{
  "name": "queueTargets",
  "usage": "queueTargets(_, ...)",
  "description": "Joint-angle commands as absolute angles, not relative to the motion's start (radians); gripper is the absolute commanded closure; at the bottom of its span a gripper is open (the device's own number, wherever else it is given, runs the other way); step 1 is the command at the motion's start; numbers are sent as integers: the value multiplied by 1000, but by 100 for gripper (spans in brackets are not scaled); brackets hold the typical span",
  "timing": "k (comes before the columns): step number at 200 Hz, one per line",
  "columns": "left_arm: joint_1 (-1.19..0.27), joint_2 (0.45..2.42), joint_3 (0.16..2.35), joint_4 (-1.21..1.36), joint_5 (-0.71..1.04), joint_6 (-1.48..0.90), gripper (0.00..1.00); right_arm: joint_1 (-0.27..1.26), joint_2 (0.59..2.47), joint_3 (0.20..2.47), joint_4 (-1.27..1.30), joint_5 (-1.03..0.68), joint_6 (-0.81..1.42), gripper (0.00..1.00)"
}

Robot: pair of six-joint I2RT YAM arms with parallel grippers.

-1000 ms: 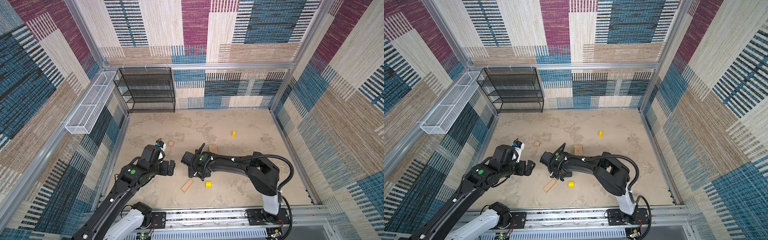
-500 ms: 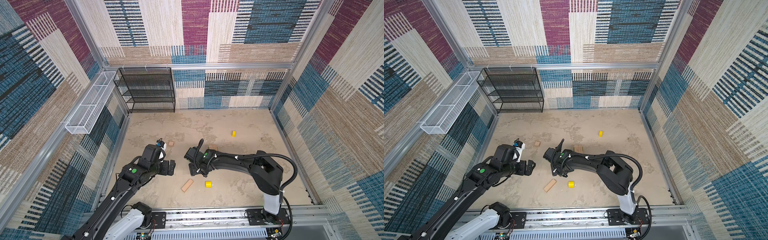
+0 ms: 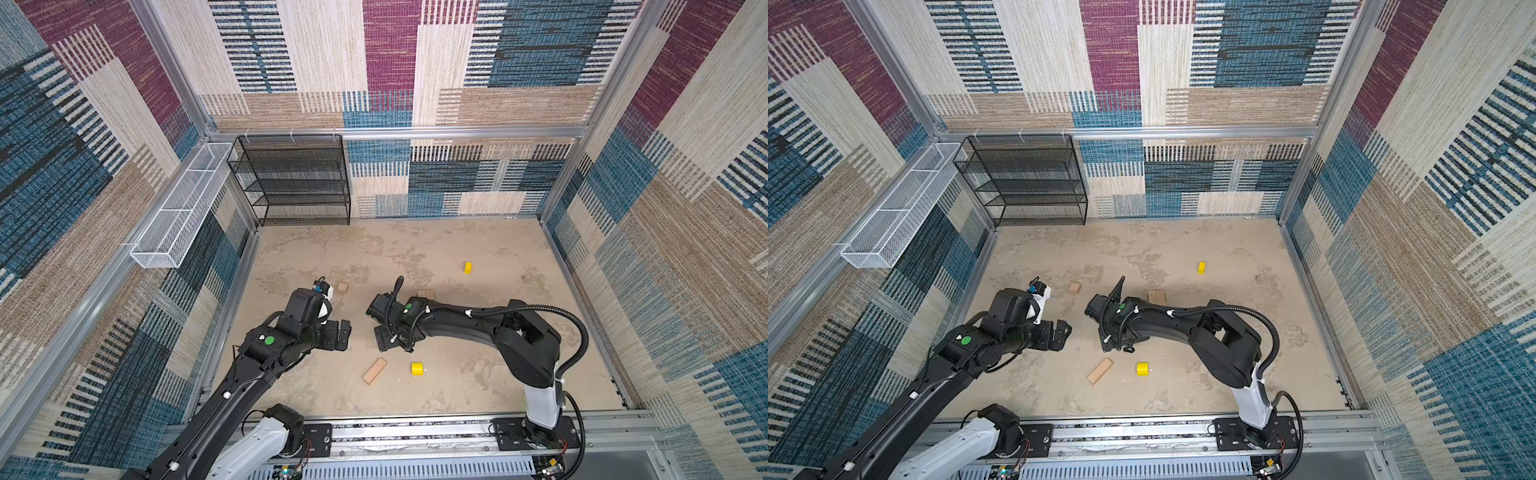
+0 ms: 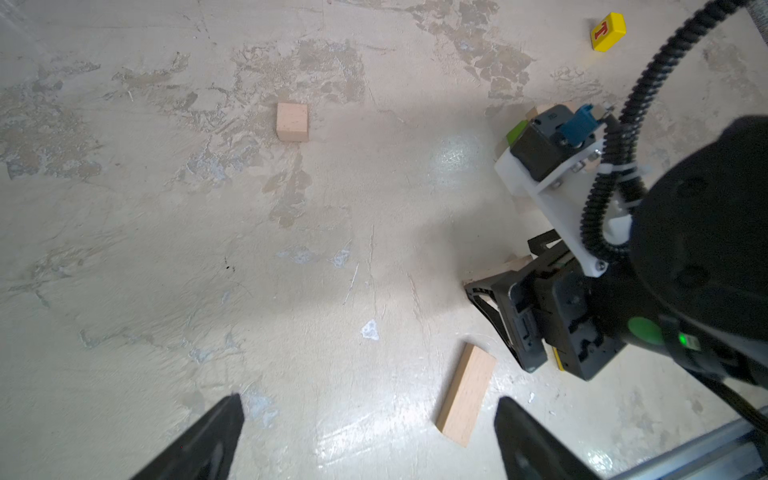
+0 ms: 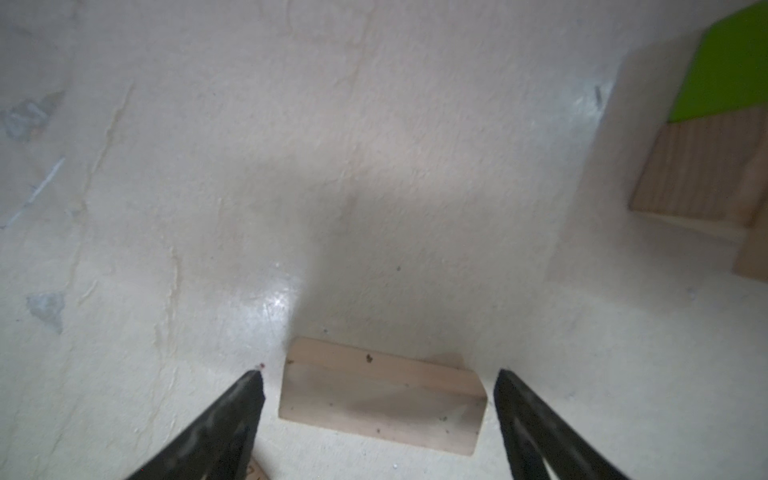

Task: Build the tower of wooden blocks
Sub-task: 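Close the right gripper on the long wooden block and lift it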

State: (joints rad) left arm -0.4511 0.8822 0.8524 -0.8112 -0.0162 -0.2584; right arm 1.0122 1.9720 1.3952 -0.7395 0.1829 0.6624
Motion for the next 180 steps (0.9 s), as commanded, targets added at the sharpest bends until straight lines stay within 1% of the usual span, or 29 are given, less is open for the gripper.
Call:
queueTargets(1,-450,883,852,-798,-6,-259,1,1012,1981,1413,-770,189,687,11)
queueTargets(97,-450,874,851,-799,-8,-259,1,1010,2012,1440,-802,164,764,14)
queueTargets(146,-449,873,853,-799,-9,-259,1,1008,2011,1440,-802,169,762,20)
queueTargets(180,-449,873,851,-799,-12,-261,1,1006,2011,1443,-808,179,758,22)
